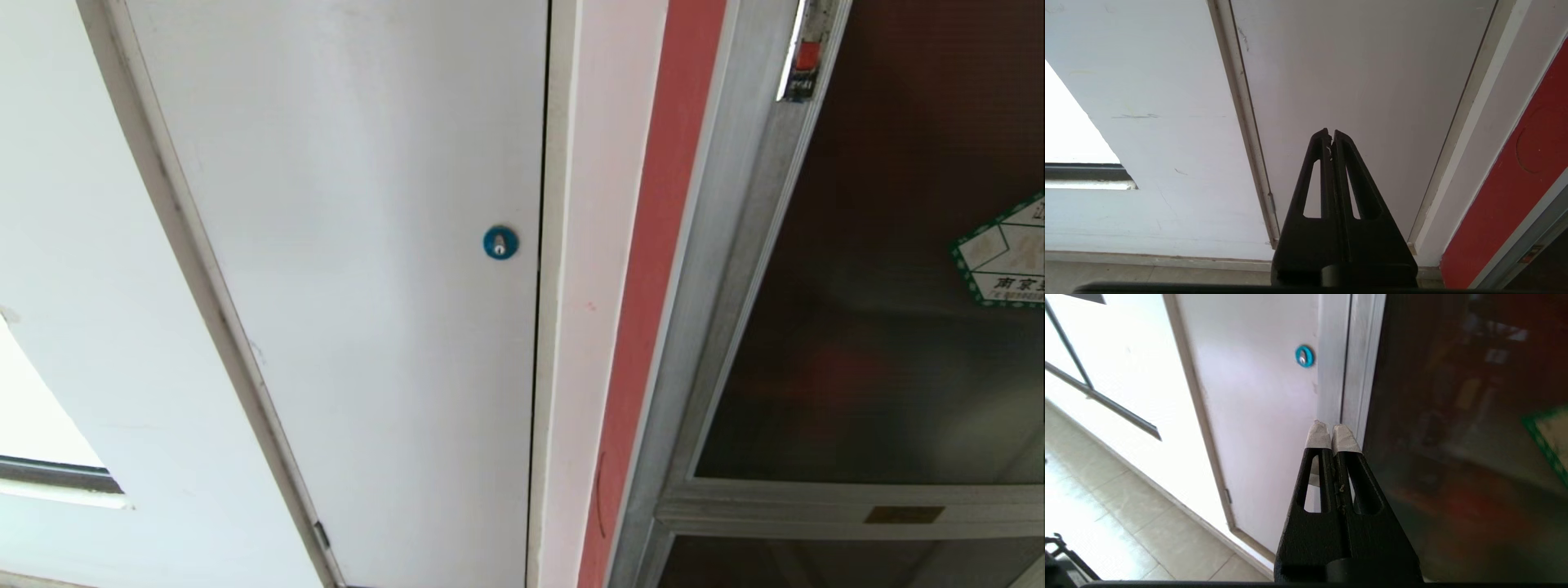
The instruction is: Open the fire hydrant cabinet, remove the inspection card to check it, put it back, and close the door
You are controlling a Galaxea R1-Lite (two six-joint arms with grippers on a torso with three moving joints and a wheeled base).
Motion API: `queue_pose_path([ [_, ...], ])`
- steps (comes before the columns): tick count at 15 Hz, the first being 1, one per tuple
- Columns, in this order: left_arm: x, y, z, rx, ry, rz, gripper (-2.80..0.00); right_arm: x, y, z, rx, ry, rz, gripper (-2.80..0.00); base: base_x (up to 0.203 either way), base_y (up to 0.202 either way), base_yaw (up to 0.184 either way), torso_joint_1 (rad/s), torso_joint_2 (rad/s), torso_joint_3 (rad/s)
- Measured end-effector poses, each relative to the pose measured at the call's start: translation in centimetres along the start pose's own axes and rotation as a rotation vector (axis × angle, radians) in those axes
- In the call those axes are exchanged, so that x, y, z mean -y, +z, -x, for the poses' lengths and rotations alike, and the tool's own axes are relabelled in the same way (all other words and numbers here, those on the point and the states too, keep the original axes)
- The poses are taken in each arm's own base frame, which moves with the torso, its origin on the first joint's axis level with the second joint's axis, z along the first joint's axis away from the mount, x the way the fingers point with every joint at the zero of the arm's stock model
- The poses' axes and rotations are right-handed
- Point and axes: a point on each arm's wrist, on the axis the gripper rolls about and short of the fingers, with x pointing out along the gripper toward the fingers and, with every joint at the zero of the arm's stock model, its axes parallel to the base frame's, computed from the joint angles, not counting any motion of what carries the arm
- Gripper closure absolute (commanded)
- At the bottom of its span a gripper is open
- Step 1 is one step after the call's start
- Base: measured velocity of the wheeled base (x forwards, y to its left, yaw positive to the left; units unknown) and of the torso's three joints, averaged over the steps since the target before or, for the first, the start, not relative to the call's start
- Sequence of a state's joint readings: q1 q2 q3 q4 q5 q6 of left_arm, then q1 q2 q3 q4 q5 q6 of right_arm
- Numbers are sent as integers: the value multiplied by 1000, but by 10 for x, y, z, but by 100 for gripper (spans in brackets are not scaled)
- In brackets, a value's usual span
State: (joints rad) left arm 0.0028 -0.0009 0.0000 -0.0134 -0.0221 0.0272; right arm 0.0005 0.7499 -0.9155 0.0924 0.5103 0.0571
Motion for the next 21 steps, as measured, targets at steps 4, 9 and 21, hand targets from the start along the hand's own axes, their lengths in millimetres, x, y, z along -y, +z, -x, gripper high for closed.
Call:
queue_pose_path([
  [4,0,0,0,0,-1,0,0,12,36,-41,-6,113,-64,0,0,0,0,0,0,0],
  [9,0,0,0,0,0,0,0,18,61,-102,-44,236,-224,0,0,0,0,0,0,0],
  [21,0,0,0,0,0,0,0,34,71,-187,-62,177,-303,0,0,0,0,0,0,0],
])
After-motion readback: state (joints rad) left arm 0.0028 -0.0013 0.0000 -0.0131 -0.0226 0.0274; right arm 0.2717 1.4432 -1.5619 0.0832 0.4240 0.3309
